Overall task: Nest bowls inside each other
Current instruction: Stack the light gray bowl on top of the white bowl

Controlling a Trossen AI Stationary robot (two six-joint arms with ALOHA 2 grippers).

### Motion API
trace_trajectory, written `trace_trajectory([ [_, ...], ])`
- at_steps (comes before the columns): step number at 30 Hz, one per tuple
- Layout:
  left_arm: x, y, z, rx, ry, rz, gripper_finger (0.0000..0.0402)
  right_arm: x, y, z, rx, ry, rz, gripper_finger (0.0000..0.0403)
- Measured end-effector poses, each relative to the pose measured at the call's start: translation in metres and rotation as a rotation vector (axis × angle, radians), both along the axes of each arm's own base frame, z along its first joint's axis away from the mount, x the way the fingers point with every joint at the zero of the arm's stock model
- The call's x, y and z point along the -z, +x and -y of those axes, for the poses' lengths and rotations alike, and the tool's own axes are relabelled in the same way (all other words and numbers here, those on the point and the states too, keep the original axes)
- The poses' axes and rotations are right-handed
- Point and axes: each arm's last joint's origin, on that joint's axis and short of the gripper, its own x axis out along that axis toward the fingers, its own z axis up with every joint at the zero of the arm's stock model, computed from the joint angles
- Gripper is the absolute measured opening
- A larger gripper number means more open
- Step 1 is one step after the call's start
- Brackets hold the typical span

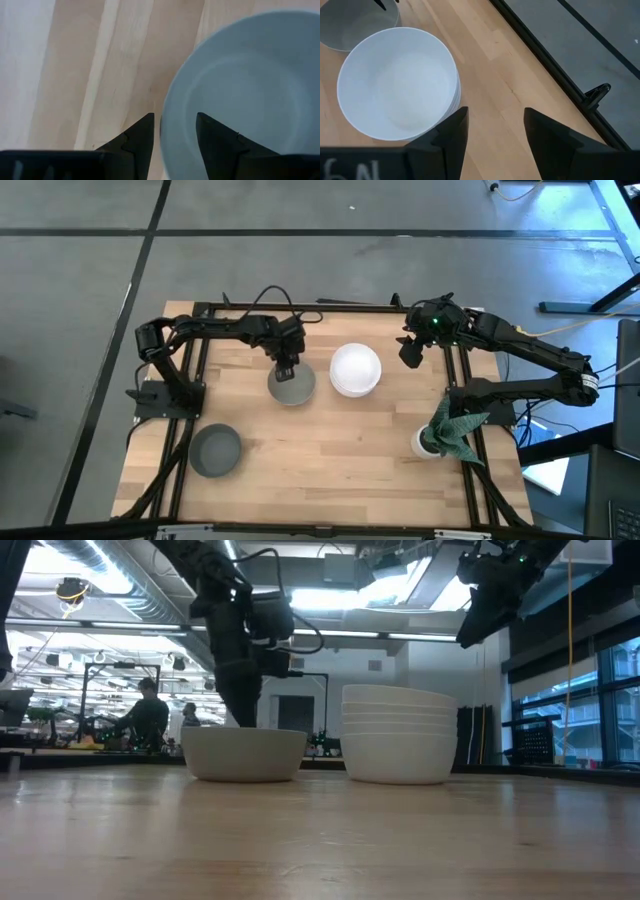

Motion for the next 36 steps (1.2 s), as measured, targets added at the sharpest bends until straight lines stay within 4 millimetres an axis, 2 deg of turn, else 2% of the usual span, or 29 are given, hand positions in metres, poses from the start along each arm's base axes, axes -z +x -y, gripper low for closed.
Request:
trace_trajectory([
  [11,0.0010,-0.0001,-0.0003,0.010,0.010,0.001,0.0131,0.0000,0.0000,0.0000,0.000,0.000,0.000,0.0193],
  [24,0.0012,-0.0006,-0.0011,0.010,0.012,-0.001,0.0010,0.0000,0.0000,-0.0001,0.000,0.000,0.000,0.0193],
  [36,-0.0008,-0.0009,-0.0035,-0.001,0.002,0.024,0.0002,0.0001,-0.0001,-0.0001,-0.001,0.000,-0.001,0.0193],
])
